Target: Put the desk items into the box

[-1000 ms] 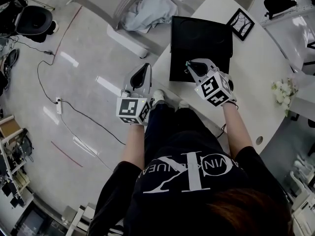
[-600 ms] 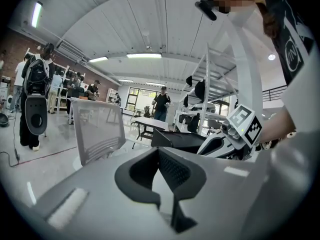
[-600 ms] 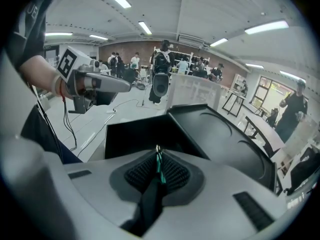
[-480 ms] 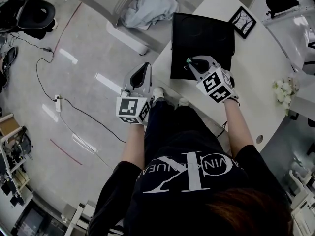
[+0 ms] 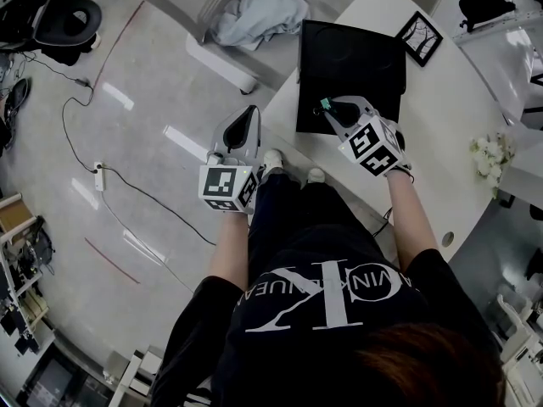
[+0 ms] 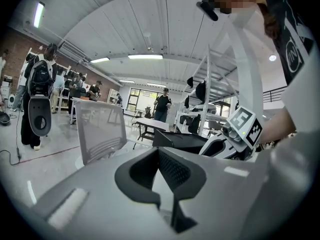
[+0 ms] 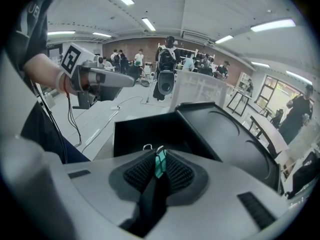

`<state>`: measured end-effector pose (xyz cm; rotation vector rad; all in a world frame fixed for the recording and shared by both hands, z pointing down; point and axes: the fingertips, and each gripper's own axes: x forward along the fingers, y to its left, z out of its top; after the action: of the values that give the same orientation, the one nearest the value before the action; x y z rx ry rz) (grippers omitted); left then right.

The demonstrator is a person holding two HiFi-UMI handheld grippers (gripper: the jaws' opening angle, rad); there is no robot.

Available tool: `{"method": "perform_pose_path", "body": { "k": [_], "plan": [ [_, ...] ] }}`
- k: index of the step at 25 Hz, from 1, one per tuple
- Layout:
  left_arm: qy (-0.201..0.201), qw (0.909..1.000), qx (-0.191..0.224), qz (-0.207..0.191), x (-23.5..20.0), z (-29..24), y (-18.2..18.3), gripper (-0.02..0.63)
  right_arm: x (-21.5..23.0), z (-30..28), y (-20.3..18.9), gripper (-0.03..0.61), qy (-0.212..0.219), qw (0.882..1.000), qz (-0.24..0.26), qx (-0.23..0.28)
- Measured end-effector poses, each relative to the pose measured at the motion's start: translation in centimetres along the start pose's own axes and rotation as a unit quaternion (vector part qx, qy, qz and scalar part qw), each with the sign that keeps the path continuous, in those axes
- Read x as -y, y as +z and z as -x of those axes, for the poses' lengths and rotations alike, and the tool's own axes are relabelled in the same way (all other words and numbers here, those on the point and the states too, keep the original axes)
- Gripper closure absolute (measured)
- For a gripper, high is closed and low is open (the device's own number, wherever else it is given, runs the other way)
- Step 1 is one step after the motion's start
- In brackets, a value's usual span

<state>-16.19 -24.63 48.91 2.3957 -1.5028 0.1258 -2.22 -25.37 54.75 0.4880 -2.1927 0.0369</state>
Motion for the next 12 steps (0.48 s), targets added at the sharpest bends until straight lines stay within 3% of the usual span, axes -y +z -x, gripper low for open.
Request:
{"method": "perform_pose_path", "body": {
  "k": [12],
  "plan": [
    [-0.002, 1.0000, 0.001, 0.001, 0.65, 0.07, -0.01, 0.603, -0.81, 0.76, -0.18, 0.543, 0.017, 1.000, -0.003, 0.003]
  ]
}}
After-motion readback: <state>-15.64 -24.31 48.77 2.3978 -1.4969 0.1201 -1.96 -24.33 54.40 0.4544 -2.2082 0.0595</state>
